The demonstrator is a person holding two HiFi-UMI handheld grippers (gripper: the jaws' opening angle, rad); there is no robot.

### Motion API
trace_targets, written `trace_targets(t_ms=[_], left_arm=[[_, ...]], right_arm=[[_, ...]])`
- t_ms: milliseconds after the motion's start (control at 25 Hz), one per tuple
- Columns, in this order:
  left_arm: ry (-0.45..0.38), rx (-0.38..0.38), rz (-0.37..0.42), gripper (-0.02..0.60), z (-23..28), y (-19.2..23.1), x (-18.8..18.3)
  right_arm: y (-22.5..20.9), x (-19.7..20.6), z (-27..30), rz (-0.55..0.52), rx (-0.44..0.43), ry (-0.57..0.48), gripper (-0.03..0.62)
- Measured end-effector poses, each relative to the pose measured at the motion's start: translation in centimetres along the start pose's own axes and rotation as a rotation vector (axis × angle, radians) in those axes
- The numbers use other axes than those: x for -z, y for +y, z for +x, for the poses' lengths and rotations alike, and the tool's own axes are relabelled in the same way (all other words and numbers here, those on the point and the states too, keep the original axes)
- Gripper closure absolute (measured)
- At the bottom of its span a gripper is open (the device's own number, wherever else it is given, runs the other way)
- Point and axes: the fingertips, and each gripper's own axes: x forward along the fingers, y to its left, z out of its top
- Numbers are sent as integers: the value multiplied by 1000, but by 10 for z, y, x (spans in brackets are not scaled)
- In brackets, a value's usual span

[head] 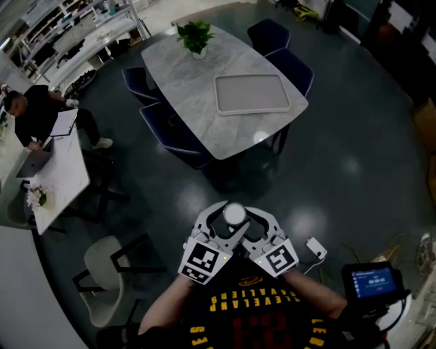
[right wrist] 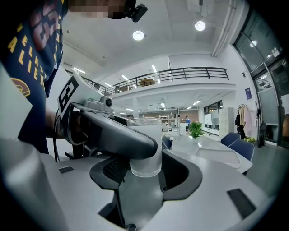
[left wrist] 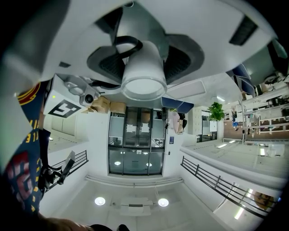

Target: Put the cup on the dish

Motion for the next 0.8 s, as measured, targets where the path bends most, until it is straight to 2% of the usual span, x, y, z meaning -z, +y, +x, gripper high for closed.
trace_targets(t_ms=[240,800], left_arm=[[0,17,-6,316,16,23,-2],[12,106,41,316,65,98,-32]], right_arm=[[-19,2,20,13,7,15,375],[-91,-16,84,24,101,5,375]])
